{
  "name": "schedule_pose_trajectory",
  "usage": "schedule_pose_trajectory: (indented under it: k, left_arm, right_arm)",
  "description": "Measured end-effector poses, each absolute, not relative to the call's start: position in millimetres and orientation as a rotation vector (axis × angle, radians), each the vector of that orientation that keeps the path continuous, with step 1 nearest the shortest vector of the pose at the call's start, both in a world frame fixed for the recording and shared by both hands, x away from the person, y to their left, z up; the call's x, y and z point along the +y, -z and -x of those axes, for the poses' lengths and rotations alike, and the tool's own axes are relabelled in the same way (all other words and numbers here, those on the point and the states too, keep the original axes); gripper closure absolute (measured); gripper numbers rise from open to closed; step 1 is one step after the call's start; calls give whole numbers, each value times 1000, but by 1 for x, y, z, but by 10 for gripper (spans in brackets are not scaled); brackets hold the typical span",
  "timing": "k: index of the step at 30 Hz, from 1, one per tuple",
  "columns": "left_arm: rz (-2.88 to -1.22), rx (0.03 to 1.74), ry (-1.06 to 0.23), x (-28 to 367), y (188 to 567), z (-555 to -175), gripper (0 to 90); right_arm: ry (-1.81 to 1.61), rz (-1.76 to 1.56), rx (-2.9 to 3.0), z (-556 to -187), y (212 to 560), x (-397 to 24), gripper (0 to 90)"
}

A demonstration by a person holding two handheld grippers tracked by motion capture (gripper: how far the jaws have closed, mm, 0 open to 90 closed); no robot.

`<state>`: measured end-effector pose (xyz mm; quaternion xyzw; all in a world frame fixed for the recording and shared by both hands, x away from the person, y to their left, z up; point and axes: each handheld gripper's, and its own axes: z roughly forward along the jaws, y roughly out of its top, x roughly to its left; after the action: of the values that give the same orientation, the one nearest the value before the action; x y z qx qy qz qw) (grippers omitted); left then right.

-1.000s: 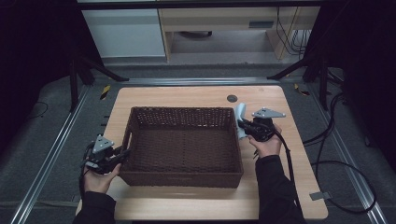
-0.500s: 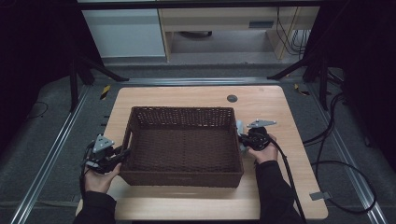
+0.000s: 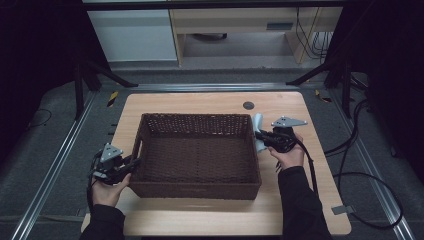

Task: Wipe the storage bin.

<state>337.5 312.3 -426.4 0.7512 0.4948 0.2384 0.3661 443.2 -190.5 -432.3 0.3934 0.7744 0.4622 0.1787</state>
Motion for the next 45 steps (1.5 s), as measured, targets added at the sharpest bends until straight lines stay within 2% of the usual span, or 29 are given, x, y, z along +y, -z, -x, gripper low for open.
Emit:
schedule_pose_trajectory:
  k: [8, 11, 16, 24, 27, 32, 41, 45]
  left_arm:
    - [-1931, 1264, -615, 310, 427, -346, 685]
    - [-1942, 1273, -647, 309, 426, -345, 655]
    - [-1928, 1283, -679, 310, 426, -343, 537]
    - [-1923, 1266, -667, 311, 420, -337, 499]
    - [-1929, 1263, -650, 312, 419, -334, 522]
    - [-1955, 1253, -617, 309, 422, -333, 630]
    - [-1921, 1268, -600, 311, 424, -334, 657]
    - [-1920, 1265, -601, 312, 424, -337, 659]
  right_arm:
    - [-1148, -1220, 2289, -445, 481, -196, 836]
    - [-1116, -1231, 2313, -443, 491, -194, 835]
    - [-1223, -1214, 2252, -438, 474, -199, 835]
    - [-1371, -1096, 2129, -426, 430, -206, 835]
    - [-1361, -1060, 2139, -422, 424, -204, 835]
    - [-1301, -1067, 2195, -418, 435, -202, 835]
    - [-1183, -1155, 2297, -419, 473, -198, 833]
    - [-1176, -1159, 2324, -420, 478, -194, 833]
